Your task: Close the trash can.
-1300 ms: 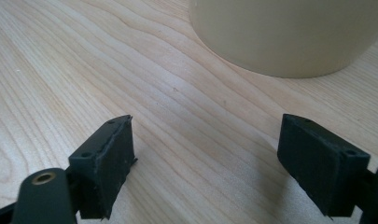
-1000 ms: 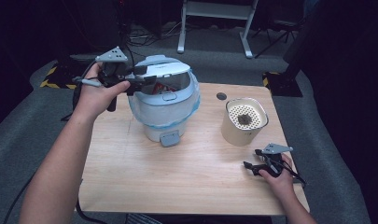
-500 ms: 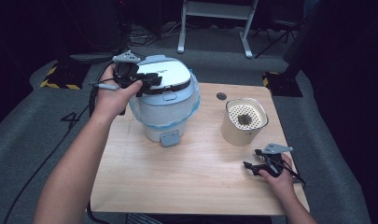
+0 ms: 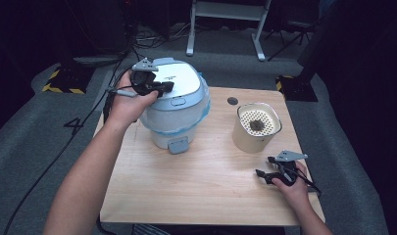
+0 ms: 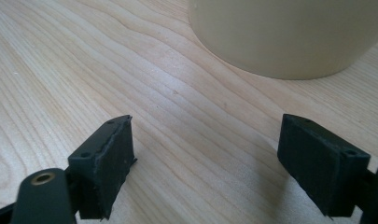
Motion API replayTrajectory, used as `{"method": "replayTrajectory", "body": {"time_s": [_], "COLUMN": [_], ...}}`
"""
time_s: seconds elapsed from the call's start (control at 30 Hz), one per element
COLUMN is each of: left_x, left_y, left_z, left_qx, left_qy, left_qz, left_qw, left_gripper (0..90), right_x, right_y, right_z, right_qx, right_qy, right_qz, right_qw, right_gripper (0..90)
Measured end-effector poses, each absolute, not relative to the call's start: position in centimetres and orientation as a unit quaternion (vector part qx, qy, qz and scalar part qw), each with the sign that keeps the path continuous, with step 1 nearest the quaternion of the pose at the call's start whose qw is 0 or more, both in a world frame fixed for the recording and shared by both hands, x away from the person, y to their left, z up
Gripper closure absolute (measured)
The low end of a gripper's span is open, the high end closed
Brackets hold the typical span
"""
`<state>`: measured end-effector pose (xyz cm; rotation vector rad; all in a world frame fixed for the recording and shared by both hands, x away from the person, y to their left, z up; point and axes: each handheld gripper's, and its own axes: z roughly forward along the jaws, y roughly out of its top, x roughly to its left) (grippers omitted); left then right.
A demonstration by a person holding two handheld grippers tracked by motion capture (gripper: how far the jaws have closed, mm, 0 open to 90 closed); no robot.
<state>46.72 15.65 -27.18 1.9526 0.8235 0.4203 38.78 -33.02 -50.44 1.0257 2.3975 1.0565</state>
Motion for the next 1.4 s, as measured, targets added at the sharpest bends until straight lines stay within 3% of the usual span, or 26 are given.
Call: {"method": "replayTrajectory", "body": {"time_s": [0.37, 0.57, 0.83, 0.9, 1.03, 1.4], "left_x": [46.6, 46.4, 46.6, 46.8, 46.2, 42.1], "left_y": [14.9, 14.1, 14.3, 14.3, 14.5, 15.6], "left_z": [-27.0, -26.4, -27.0, -27.3, -27.4, -26.6], "left_qx": [0.806, 0.826, 0.813, 0.803, 0.791, 0.787], "left_qy": [0.331, 0.330, 0.324, 0.327, 0.310, 0.271], "left_qz": [0.196, 0.214, 0.217, 0.221, 0.201, 0.190], "left_qw": [0.450, 0.403, 0.432, 0.446, 0.487, 0.521], "left_gripper": [90.0, 90.0, 89.2, 58.4, 44.2, 38.3], "right_x": [38.8, 38.8, 38.8, 38.8, 38.8, 38.8], "right_y": [-33.0, -33.0, -33.0, -33.0, -33.0, -33.0], "right_z": [-50.4, -50.4, -50.4, -50.4, -50.4, -50.4], "right_qx": [0.360, 0.360, 0.360, 0.359, 0.359, 0.359], "right_qy": [0.841, 0.841, 0.841, 0.841, 0.841, 0.841], "right_qz": [0.370, 0.370, 0.370, 0.371, 0.371, 0.370], "right_qw": [0.163, 0.163, 0.163, 0.163, 0.163, 0.163], "right_gripper": [18.6, 18.7, 18.8, 18.8, 18.8, 18.8]}}
